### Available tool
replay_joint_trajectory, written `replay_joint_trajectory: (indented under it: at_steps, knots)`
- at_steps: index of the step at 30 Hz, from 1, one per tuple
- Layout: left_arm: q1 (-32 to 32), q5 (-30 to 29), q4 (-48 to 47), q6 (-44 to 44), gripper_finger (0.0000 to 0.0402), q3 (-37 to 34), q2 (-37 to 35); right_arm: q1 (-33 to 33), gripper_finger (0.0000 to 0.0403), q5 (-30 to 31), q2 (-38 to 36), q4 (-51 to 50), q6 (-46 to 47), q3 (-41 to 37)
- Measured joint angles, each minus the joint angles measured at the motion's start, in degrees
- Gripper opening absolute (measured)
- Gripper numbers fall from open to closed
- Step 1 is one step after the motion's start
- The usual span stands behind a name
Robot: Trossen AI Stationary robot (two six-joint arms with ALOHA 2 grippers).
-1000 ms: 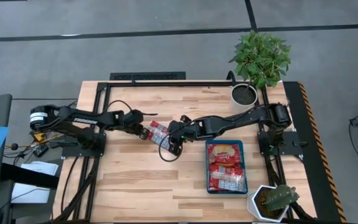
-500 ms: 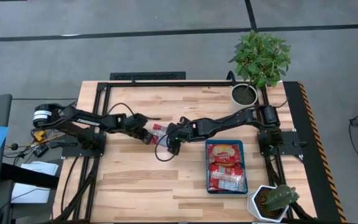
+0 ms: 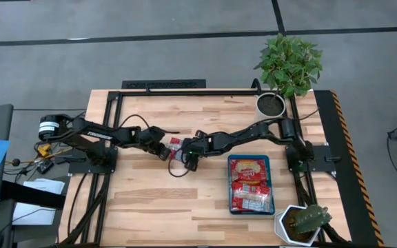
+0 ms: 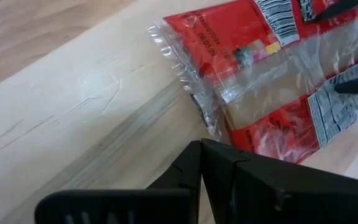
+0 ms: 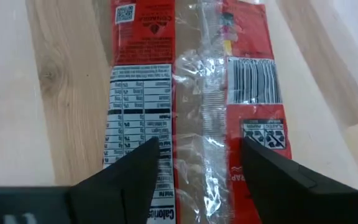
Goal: Sort popcorn bags into baskets
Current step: Put the red popcorn bag into the blue bin
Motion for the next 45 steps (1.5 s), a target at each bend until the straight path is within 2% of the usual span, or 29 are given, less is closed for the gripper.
replay_joint_trajectory:
  at_steps: [4,7,12,13,19,23,30,37,45]
  knots:
    - [0.0,0.1,-0.3,0.1,0.0000,0.0,0.0,-0.1,0.0220,0.0,0.6,-2.4,0.9,0.1]
    - [0.0,0.1,-0.3,0.3,0.0000,0.0,0.0,-0.3,0.0156,-0.3,0.0,-5.2,1.3,0.1]
    - [0.0,0.3,-0.5,0.7,0.0000,0.0,0.0,-0.3,0.0025,-3.0,0.0,-6.5,2.9,0.1]
    - [0.0,0.3,-0.5,0.7,0.0000,0.0,0.0,-0.3,0.0015,-3.6,0.1,-6.5,3.2,0.1]
    - [0.0,2.0,-1.0,0.6,0.0000,0.0,-0.5,-0.1,0.0006,-4.3,-1.9,-9.2,3.7,1.1]
    - [0.0,3.0,-2.1,0.0,0.0000,-0.1,-1.9,-0.2,0.0004,-4.6,-6.1,-10.4,3.0,1.0]
    - [0.0,2.9,-4.2,0.0,0.0000,-0.2,-5.1,0.1,0.0003,-3.8,-13.5,-18.7,3.0,1.1]
    - [0.0,2.0,-5.5,0.3,0.0000,-0.2,-6.1,4.7,0.0003,-2.4,-22.0,-34.2,4.7,1.0]
    - [0.0,0.2,-5.9,0.5,0.0000,-0.1,-6.1,14.1,0.0003,2.4,-32.3,-52.2,13.0,-1.3]
